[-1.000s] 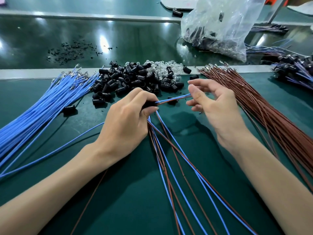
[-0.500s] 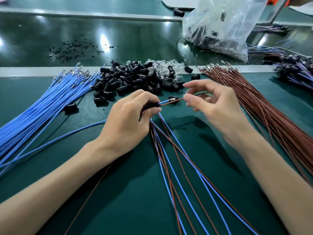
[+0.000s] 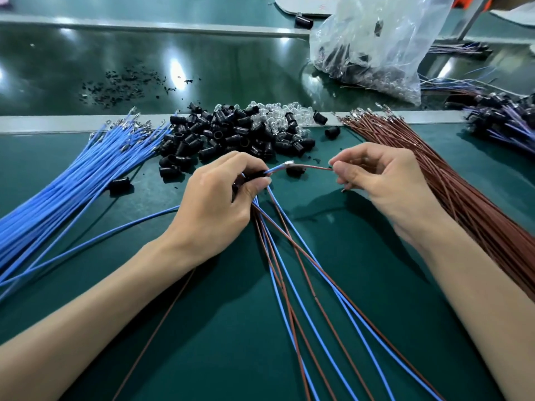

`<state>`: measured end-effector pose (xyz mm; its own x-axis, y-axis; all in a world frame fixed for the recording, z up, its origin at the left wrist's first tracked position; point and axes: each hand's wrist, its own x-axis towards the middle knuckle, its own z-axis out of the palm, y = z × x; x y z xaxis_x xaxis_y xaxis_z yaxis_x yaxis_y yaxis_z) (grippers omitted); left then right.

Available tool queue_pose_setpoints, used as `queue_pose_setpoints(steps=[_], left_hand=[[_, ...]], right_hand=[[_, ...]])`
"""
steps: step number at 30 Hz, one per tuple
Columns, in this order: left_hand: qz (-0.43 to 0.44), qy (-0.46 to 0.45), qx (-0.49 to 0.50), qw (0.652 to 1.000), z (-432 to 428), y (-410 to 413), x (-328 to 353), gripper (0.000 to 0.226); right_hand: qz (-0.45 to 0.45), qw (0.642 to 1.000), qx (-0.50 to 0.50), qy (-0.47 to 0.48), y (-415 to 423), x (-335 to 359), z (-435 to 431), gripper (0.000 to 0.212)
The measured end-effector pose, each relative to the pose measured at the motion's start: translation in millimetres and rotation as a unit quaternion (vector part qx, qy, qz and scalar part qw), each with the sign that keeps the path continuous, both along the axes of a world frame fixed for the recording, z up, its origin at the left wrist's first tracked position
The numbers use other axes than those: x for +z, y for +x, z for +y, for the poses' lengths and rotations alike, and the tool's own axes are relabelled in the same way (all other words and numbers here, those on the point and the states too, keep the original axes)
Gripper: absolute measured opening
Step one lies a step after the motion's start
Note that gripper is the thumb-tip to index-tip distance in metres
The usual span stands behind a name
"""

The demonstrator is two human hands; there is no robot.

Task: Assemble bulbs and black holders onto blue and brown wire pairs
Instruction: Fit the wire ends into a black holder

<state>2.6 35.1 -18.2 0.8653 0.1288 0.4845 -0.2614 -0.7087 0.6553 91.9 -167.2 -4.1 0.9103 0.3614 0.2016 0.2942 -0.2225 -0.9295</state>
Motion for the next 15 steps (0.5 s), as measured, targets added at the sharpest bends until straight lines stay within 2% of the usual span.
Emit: queue_pose_setpoints(steps=[4, 7, 12, 15], left_hand=[[-0.002, -0.002, -0.001, 1.0, 0.4, -0.4, 0.2, 0.008], [-0.011, 0.034, -0.004, 0.999, 1.0, -0.8, -0.8, 0.016], [-0.031, 0.106, -0.018, 0.994, -0.5, -1.6, -3.3, 0.018], [-0.042, 0.111, -0.013, 0.993, 1.7, -0.9, -4.8, 0.019]], right_hand=[[-0.031, 0.999, 0.016, 0.004, -3.9, 0.8, 4.2, 0.019], [-0.069, 0.997, 0.009, -0.017, -2.1, 9.4, 0.5, 0.024], [-0.138, 0.985, 0.012, -0.106, 1.2, 18.6, -10.3, 0.034], [-0.157, 0.974, 0.037, -0.157, -3.9, 15.1, -6.9, 0.031]])
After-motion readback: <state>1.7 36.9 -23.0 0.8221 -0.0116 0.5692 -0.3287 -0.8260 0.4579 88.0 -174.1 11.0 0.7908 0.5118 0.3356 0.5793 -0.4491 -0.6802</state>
